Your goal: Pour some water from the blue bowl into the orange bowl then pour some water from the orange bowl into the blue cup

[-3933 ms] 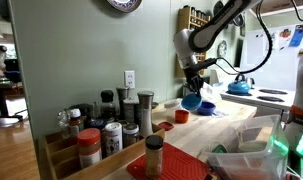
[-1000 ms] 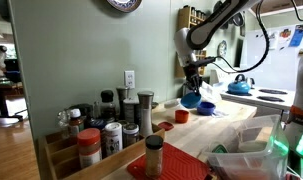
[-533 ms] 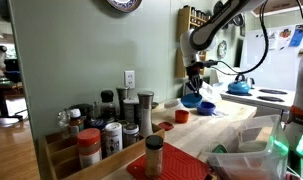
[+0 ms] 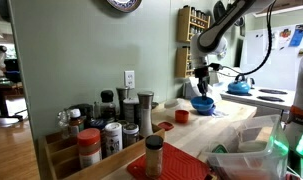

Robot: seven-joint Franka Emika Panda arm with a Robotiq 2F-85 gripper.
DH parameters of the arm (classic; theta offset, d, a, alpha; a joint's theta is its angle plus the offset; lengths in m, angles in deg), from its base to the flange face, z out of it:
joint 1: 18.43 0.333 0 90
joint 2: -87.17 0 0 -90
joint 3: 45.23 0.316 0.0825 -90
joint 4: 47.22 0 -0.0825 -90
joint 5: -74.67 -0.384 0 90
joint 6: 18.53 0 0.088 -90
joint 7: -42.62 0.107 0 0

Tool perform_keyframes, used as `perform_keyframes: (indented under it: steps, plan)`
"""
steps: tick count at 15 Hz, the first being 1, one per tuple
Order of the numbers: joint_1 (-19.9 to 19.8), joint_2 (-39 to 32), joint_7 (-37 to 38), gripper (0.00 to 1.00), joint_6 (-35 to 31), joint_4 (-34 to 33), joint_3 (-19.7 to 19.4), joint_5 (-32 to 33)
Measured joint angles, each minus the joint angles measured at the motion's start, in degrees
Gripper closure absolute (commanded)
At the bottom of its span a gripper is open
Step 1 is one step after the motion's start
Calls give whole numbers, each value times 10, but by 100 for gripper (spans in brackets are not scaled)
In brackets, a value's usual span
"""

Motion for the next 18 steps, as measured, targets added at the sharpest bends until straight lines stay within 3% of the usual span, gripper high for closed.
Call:
perform_keyframes:
  steps: [6, 17, 18]
  plan:
    - [1, -2, -57, 99, -14, 43, 0, 2]
    - [4, -54, -38, 99, -74, 70, 12, 3]
    - [4, -58, -32, 95, -78, 70, 12, 3]
